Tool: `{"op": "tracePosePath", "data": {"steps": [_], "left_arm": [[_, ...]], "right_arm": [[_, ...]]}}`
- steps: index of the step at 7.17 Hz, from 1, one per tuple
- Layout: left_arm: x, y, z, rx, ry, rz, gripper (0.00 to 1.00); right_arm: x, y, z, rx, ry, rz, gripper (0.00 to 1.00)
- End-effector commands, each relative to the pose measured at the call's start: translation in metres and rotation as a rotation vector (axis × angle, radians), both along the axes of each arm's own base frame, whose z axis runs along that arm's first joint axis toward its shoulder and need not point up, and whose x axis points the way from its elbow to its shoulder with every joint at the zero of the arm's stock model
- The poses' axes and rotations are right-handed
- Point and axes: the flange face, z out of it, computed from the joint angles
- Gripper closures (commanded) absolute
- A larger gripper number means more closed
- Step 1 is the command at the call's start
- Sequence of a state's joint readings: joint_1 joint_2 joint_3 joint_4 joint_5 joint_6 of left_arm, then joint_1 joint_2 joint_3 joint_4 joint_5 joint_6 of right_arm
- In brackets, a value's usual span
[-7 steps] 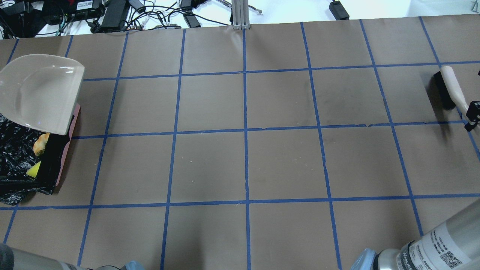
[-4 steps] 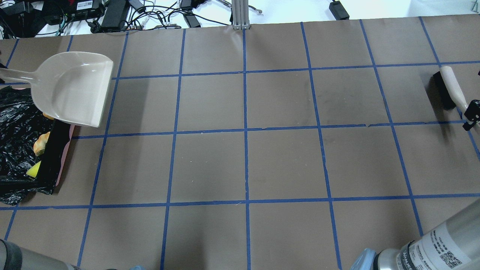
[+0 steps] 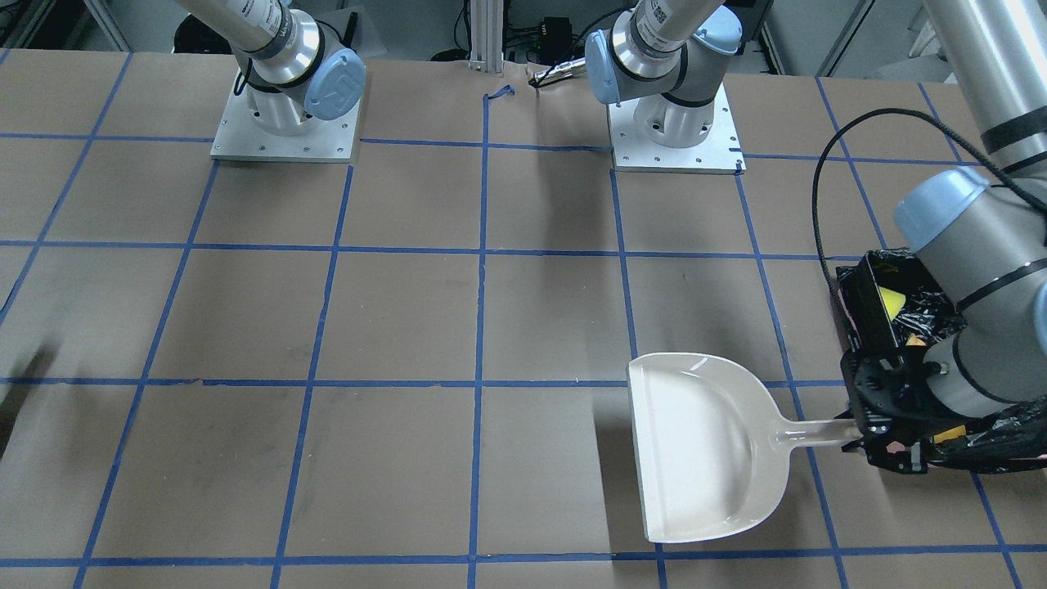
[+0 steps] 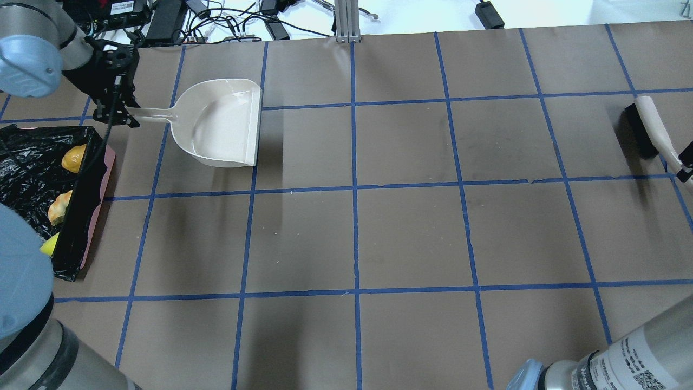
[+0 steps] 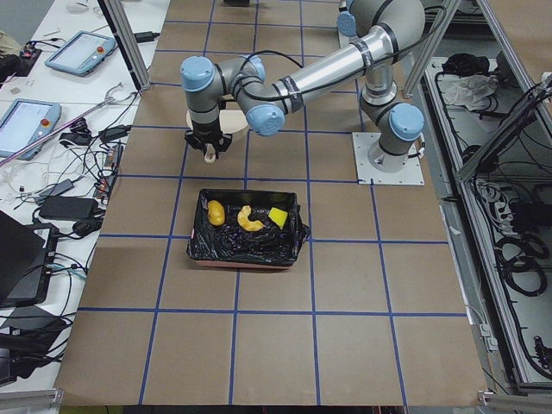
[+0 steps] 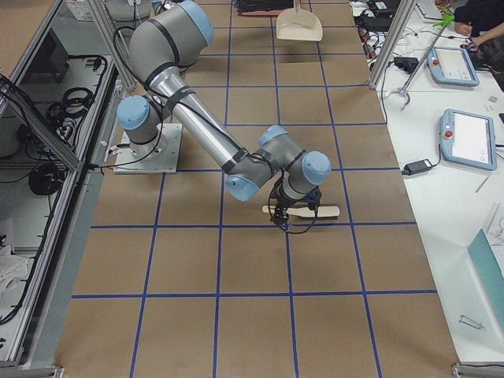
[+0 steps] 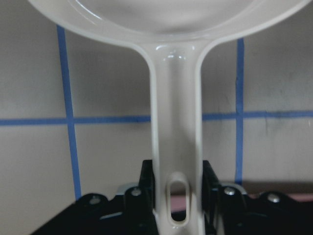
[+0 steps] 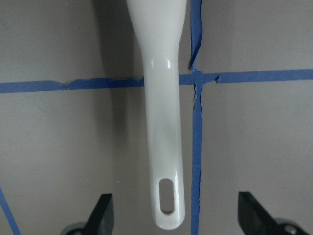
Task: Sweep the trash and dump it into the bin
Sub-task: 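Lift the empty dustpan back and set it on the table with the left gripper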
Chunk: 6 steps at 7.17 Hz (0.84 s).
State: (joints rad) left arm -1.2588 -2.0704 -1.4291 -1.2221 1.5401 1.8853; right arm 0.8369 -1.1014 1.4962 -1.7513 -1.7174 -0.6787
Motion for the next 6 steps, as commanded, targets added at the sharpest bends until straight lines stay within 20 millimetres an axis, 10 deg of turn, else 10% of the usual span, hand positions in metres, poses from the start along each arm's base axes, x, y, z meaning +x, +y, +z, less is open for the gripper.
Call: {"op": "tracePosePath", "data": {"steps": [1, 3, 6], "left_arm": [[-0.034, -0.024, -0.047, -0.009, -0.02, -0.023, 1.0], [-0.059, -0.026, -0.054, 0.007, -0.038, -0.064, 1.0], [-0.06, -0.025, -0.055, 0.008, -0.039, -0.078, 1.0]], "right_arm": [[0.025, 0.005, 0.067, -0.079, 0.06, 0.014, 0.0], [0.081, -0.016, 0.094, -0.147, 0.077, -0.034, 0.0], [0.256, -0.047, 0.145, -0.246, 0.089, 0.128, 0.0]]}}
